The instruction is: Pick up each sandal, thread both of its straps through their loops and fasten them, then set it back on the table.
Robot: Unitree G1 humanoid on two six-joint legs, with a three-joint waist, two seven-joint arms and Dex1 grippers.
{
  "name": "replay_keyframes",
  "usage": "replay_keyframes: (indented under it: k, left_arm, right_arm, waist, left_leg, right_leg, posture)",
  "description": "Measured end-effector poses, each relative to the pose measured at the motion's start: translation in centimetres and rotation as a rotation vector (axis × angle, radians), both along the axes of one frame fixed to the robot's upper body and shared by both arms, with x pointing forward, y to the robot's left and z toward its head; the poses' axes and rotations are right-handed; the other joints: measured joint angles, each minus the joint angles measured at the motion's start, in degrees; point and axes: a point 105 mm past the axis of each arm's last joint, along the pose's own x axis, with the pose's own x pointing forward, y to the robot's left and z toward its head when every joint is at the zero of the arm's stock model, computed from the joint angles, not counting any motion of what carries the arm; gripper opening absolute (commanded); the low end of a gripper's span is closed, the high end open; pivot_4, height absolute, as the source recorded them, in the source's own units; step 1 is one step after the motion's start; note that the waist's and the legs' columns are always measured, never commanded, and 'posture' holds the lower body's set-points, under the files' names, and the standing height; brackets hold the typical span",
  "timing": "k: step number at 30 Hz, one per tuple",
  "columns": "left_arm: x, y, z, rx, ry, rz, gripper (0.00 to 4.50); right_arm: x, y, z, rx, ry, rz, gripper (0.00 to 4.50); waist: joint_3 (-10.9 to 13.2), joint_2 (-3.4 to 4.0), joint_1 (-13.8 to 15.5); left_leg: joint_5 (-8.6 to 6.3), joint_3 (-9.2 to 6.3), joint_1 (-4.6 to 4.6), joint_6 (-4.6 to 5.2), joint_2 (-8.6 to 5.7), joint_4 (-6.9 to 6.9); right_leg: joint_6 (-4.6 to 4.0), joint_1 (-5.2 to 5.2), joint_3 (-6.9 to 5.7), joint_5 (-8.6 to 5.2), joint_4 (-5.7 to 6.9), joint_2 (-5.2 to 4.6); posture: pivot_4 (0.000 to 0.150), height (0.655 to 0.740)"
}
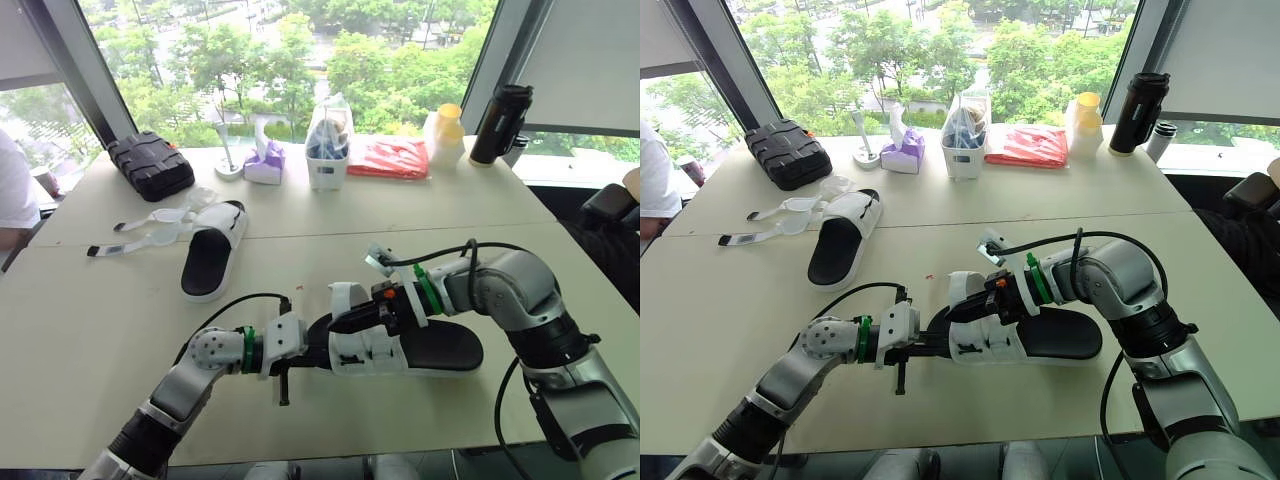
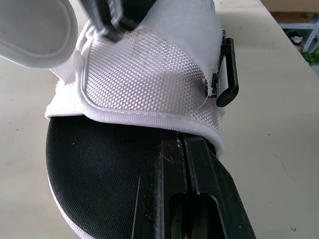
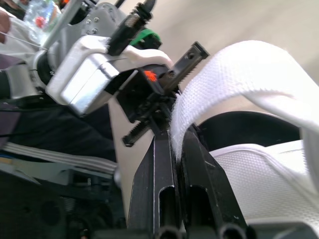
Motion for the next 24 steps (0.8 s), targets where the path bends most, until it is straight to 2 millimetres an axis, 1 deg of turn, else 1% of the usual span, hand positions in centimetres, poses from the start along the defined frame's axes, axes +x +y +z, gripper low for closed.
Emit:
replay_keyframes:
  k: [6,10,19,24]
  left_arm:
    - [-0.1,0.0,0.0,-0.001,-0.001,0.001,0.0]
    - [-0.1,0.0,0.0,-0.002,-0.001,0.002,0.0]
    - [-0.2,-0.1,0.0,-0.003,-0.002,-0.003,0.0]
    - [-0.3,-0.1,0.0,-0.003,-0.002,-0.005,0.0]
  right_arm:
    - [1.0,-0.7,-1.0,-0.069,-0.178,0.024,0.03]
    - [0.8,-1.0,-1.3,-0.098,-0.262,0.091,0.03]
    - [0.3,-1.2,-1.0,-0.108,-0.294,0.154,0.03]
    - [-0.6,-0.8,-0.5,-0.11,-0.32,0.203,0.03]
  waist:
    - [0.0,0.01,0.0]
    - [0.0,0.01,0.0]
    - [0.0,0.01,0.0]
    - [0.0,0.01,0.0]
  left_leg:
    - [0.0,0.01,0.0,0.0,0.0,-0.01]
    - [0.0,0.0,0.0,0.0,0.0,-0.06]
    - [-0.02,-0.02,0.0,0.03,0.01,-0.19]
    - [-0.03,-0.03,0.01,0.05,0.01,-0.34]
  right_leg:
    - [0.01,0.0,-0.01,-0.01,-0.01,0.0]
    - [0.01,0.02,-0.01,0.0,-0.13,0.0]
    - [0.0,0.13,-0.03,0.01,-0.45,0.0]
    - [0.0,0.14,-0.04,0.01,-0.56,0.0]
  posture:
    - [0.15,0.74]
    - [0.15,0.74]
    - [0.15,0.74]
    - [0.15,0.74]
